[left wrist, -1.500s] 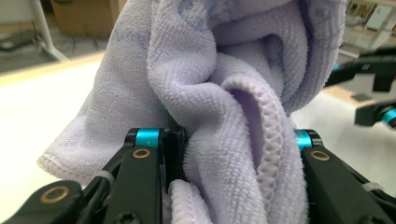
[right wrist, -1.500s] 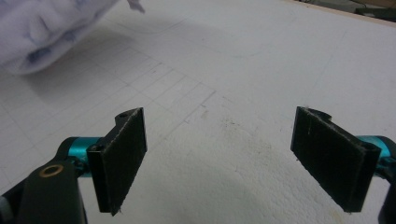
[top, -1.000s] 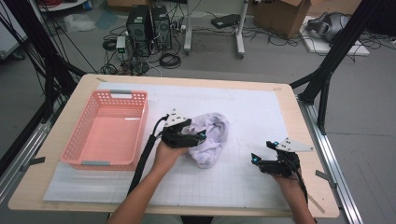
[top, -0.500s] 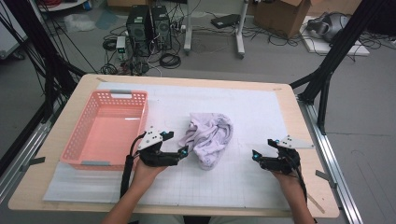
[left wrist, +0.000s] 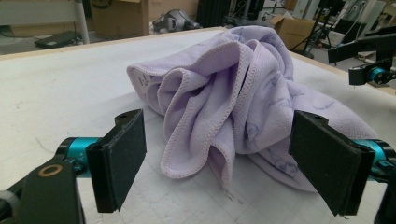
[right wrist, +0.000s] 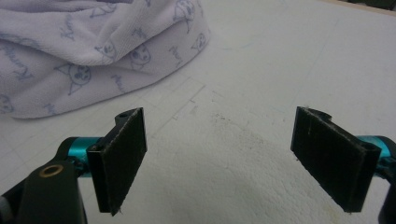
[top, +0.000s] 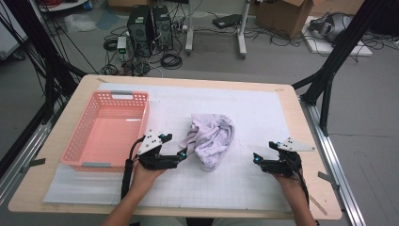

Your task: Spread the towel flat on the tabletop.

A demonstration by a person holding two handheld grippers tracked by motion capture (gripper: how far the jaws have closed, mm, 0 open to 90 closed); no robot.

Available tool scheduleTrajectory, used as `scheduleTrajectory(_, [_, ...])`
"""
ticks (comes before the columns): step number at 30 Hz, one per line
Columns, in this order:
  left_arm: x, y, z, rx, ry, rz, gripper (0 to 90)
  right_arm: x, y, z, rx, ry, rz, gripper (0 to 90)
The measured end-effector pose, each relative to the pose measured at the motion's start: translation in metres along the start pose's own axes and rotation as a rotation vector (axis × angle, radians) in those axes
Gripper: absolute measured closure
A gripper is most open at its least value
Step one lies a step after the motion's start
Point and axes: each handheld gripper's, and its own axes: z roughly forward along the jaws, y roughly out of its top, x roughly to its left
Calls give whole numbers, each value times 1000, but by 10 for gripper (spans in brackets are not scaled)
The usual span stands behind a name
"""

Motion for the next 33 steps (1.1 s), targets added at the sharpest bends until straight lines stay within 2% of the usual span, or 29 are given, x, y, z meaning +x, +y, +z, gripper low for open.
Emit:
scheduleTrajectory(4, [0, -1, 0, 8, -3, 0, 197, 2, 0, 3, 5, 5, 1, 170])
scheduleTrajectory(10, [1, -3, 1, 27, -3, 2, 201, 9, 2, 17, 55, 44, -10, 170])
scheduleTrajectory(12, [1, -5, 0, 28, -5, -4, 201, 12, 5, 29, 80, 62, 1, 171])
scheduleTrajectory(14, [2, -6, -1, 34, -7, -1, 202, 14, 7, 33, 82, 69, 11, 171])
scheduleTrajectory(15, [2, -7, -1, 36, -5, -7, 203, 18, 11, 42, 90, 85, 17, 210])
scheduleTrajectory(16, [2, -7, -1, 36, -5, -7, 204, 18, 11, 42, 90, 85, 17, 210])
scheduleTrajectory(17, [2, -7, -2, 37, -5, -11, 204, 21, 14, 48, 97, 102, 21, 234])
scheduleTrajectory(18, [1, -8, -2, 38, -7, -8, 220, 29, 19, 61, 115, 134, 3, 284])
scheduleTrajectory(20, [1, -8, -2, 41, -13, -5, 245, 39, 25, 74, 136, 173, -22, 332])
scheduleTrajectory(22, [0, -8, -2, 41, -18, 1, 256, 45, 28, 80, 141, 188, -35, 352])
scheduleTrajectory(23, [-1, -8, -2, 41, -23, 2, 280, 56, 32, 92, 169, 192, -70, 421])
scheduleTrajectory(24, [-1, -8, -2, 43, -25, 9, 289, 60, 33, 96, 188, 169, -94, 437])
scheduleTrajectory(25, [-1, -8, -2, 45, -28, 10, 292, 62, 34, 97, 181, 161, -92, 521])
scheduleTrajectory(27, [0, -8, -1, 51, -31, 7, 301, 61, 36, 96, 185, 182, -82, 767])
scheduleTrajectory(28, [0, -9, -1, 48, -33, 6, 309, 61, 36, 93, 191, 185, -81, 826])
scheduleTrajectory(30, [0, -9, -2, 52, -36, 3, 318, 58, 35, 84, 198, 174, -103, 846])
scheduleTrajectory(33, [0, -9, -2, 53, -40, -3, 353, 51, 32, 65, 184, 170, -95, 852])
